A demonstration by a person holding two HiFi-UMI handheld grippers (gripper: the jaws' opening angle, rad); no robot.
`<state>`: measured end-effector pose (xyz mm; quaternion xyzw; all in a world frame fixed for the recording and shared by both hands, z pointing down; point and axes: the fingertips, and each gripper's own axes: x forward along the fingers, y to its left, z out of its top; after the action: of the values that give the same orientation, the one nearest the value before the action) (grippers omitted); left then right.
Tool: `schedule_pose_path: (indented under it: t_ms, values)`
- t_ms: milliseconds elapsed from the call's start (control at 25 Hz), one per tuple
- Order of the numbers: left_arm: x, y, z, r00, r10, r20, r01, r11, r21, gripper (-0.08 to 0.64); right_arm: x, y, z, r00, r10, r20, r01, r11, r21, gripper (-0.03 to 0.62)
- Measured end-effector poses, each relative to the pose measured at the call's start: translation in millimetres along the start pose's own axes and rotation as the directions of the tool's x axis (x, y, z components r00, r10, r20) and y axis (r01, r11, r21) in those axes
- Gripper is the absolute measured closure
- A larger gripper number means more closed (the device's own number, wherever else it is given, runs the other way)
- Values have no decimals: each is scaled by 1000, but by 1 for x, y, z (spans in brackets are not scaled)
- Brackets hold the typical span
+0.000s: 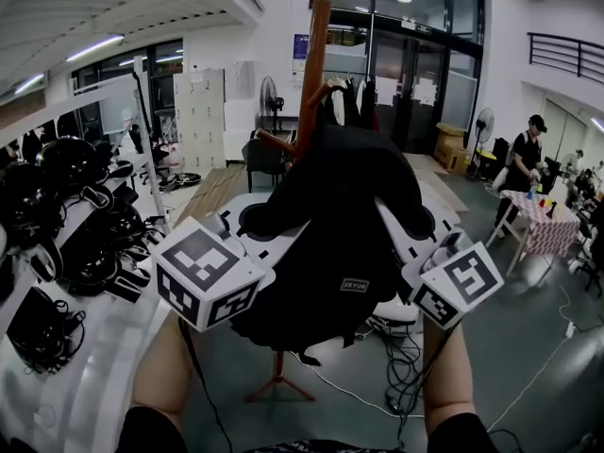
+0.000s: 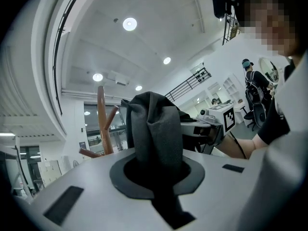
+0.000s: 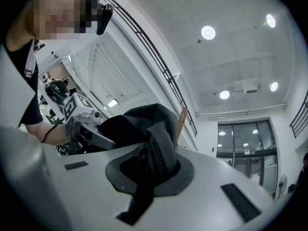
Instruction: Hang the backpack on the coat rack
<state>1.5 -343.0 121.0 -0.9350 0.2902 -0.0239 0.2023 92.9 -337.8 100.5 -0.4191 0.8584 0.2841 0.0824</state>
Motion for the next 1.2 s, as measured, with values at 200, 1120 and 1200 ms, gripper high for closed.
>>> schedule_pose_path:
  t_ms: [200,1120,1200]
  values:
    - [15,19,3,999,39,-9,-39,999,5,497,20,-20,-5,999,37,18,-38,999,14,575]
    - [34,52,12,991,130,-30,-131,991,-13,497,57,-47,-9,992,114,55,-114,993,-1,575]
    - [35,53,12,991,130,-30,-131,991,-19,497,58,-49,-9,991,120,56,-120,993,1,575]
